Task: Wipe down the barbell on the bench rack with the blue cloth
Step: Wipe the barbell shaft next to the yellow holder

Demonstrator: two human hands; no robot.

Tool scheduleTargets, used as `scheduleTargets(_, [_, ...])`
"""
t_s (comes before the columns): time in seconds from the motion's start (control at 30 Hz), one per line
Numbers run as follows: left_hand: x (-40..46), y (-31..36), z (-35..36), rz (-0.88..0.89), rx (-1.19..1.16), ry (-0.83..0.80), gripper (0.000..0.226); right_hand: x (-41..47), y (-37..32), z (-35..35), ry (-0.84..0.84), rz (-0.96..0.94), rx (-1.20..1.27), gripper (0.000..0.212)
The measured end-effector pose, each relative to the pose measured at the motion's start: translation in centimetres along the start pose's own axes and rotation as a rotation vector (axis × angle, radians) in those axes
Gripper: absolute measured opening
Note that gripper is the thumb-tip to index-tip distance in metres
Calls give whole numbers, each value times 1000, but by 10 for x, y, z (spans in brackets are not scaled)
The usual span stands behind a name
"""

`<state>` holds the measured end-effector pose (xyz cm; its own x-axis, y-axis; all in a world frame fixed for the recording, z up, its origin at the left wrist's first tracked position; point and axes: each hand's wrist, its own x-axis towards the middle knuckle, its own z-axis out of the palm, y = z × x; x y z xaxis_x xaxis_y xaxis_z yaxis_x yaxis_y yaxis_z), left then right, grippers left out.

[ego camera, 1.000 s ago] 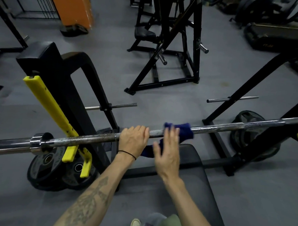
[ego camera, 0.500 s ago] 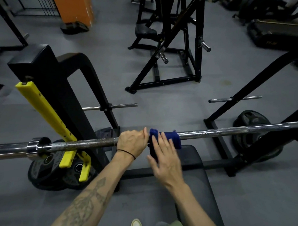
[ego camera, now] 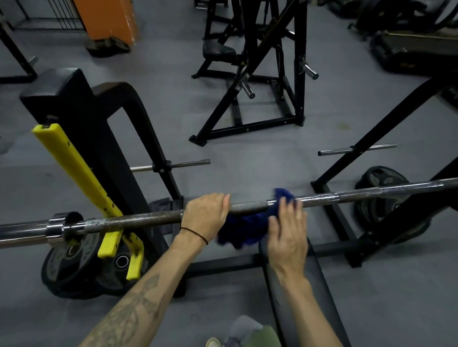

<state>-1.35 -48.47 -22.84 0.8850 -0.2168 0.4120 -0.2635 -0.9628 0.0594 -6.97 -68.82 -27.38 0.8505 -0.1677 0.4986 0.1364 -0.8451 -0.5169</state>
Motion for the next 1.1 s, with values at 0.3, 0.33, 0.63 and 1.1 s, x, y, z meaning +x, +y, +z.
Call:
scheduleTargets(0.3, [-1, 0, 6, 67, 3, 115, 40, -10, -11, 8, -142, -311, -88, 62])
scheduleTargets(0.33, [-1, -1, 6, 55, 7, 105, 41, -6, -4, 4, -82, -222, -77, 62])
scheduleTargets(0.63, [-2, -3, 12, 100, 40, 107, 44, -13, -25, 13, -178, -337, -44, 61])
scheduleTargets(1.1, [-1, 2, 6, 68, -42, 85, 38, -7, 10, 1, -75, -113, -31, 64])
